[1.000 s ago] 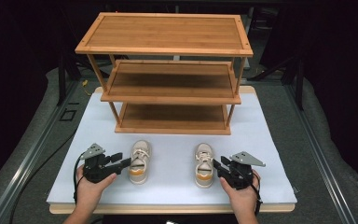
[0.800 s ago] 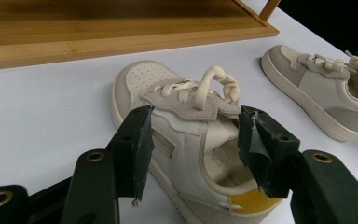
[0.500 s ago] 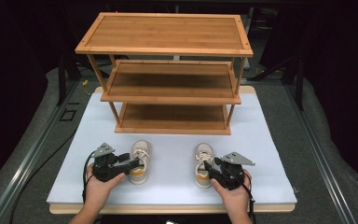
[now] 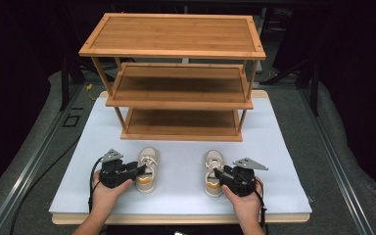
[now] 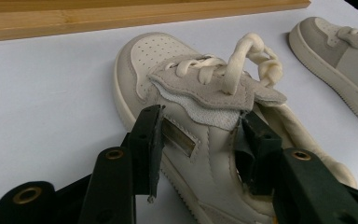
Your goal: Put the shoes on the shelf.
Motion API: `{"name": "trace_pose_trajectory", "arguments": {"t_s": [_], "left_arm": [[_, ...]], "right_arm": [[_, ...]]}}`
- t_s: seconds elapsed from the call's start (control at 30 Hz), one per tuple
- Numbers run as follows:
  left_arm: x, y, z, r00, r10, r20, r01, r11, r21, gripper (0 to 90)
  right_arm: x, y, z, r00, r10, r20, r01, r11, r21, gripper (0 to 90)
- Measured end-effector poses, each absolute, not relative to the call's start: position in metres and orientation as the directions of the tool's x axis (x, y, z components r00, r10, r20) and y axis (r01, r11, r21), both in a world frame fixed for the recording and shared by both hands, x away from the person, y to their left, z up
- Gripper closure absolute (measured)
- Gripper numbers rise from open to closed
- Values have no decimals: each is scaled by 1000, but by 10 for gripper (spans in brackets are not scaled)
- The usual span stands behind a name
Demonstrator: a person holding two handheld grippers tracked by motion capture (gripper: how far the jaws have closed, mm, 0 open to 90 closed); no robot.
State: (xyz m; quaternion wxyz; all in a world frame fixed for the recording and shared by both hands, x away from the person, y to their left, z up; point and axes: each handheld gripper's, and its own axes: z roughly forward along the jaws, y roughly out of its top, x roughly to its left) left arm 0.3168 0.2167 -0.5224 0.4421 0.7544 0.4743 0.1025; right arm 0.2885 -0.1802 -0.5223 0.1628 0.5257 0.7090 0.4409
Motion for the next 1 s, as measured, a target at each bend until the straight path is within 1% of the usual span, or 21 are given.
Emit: {"name": "trace_pose_trajectory", "arguments": {"t_s": [0.27, 0.3, 0.4, 0.6, 0.8, 1.0], "left_arm": [[317, 192, -523, 563, 782, -266, 616, -183, 767, 562], [317, 189, -523, 568, 779, -266, 614, -186, 767, 562], [318, 182, -523, 568, 777, -272, 617, -182, 766, 561], [321, 166, -523, 577, 769, -274, 617, -190, 764, 561], [322, 160, -523, 579, 767, -276, 616, -190, 764, 560], [323, 157, -523, 573, 768, -286, 621, -179, 763, 559]], "right_arm": [[293, -166, -522, -397, 886, 242, 609, 57, 791, 567], [293, -164, -522, -383, 894, 232, 609, 56, 792, 567], [295, -158, -523, -390, 885, 256, 607, 38, 794, 567], [300, -139, -523, -410, 878, 247, 605, 59, 794, 567], [303, -126, -524, -429, 866, 258, 606, 64, 793, 567], [304, -118, -524, -425, 866, 264, 608, 57, 792, 566]]}}
